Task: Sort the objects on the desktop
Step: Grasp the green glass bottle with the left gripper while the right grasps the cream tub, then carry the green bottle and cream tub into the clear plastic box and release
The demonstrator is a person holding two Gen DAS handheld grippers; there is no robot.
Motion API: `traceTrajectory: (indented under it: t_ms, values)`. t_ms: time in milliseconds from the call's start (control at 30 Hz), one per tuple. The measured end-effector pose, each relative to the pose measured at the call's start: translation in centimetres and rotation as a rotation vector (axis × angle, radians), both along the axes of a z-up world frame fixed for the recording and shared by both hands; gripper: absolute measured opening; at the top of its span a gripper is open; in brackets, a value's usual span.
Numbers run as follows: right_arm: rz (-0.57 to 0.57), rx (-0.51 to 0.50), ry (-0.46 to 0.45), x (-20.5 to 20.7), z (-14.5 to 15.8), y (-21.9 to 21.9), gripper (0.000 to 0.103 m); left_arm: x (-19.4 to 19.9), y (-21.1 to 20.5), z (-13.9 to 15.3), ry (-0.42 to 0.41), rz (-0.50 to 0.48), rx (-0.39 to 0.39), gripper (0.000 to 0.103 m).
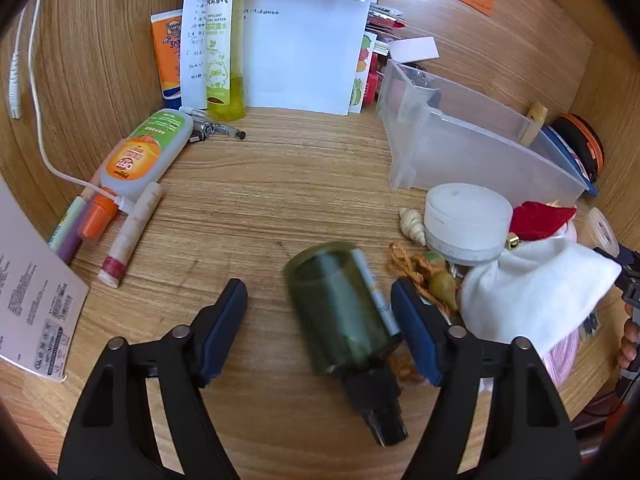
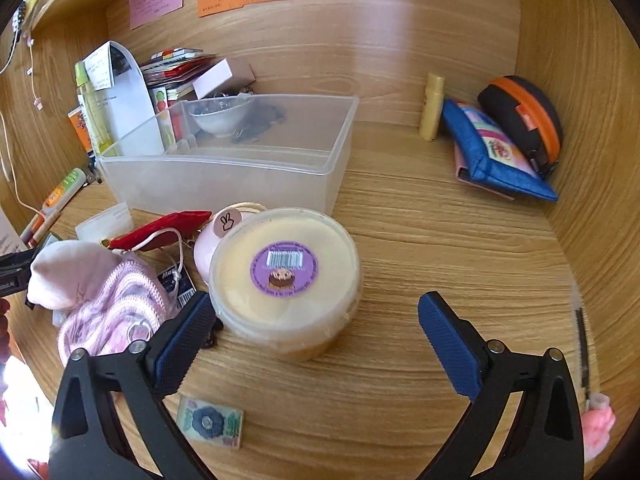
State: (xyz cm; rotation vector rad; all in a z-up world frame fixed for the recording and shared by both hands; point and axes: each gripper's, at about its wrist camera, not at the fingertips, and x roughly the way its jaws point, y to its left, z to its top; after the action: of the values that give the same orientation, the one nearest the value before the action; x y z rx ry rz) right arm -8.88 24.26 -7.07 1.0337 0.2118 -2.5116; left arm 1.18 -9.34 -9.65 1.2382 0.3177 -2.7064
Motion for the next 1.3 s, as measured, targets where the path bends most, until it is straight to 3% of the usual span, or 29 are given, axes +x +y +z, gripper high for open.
traceTrajectory:
  t_ms: [33,200,267,300,500,700,1300]
  values:
    - [0.005,0.001,-0.002,-0.2,-0.1,-0.2,0.094,-0.3,0.0,-0.1,-0.003,-0.001,0.014,0.061]
    - [0.039,0.001,-0.025,-0.8,-0.5,-1.5,0.076,-0.9,0.4,-0.1,0.001,0.002,-0.003,0.052]
    - [0.054,0.002,-0.028,-0.8,-0.6,-1.9,0.067,-0.9,0.5,-0.1,0.002,0.000,-0.012,0.040]
    - [0.064,-0.005,-0.028,-0.7,-0.6,-2.0,0.063,-1.0,0.2,-0.1,-0.001,-0.007,-0.014,0.040]
    - [0.062,-0.013,-0.029,-0.4,-0.5,-1.7,0.062,-0.4,0.0,0.3,0.015,0.007,-0.026,0.040]
    - [0.044,-0.051,-0.032,-0.2,0.5,-0.6,0.060,0.0,0.6,2.7,0.086,0.005,-0.057,0.040]
    - [0.056,-0.114,0.107,-1.5,6.9,-0.6,0.060,-3.4,2.3,9.4,0.300,-0.064,-0.014,0.040]
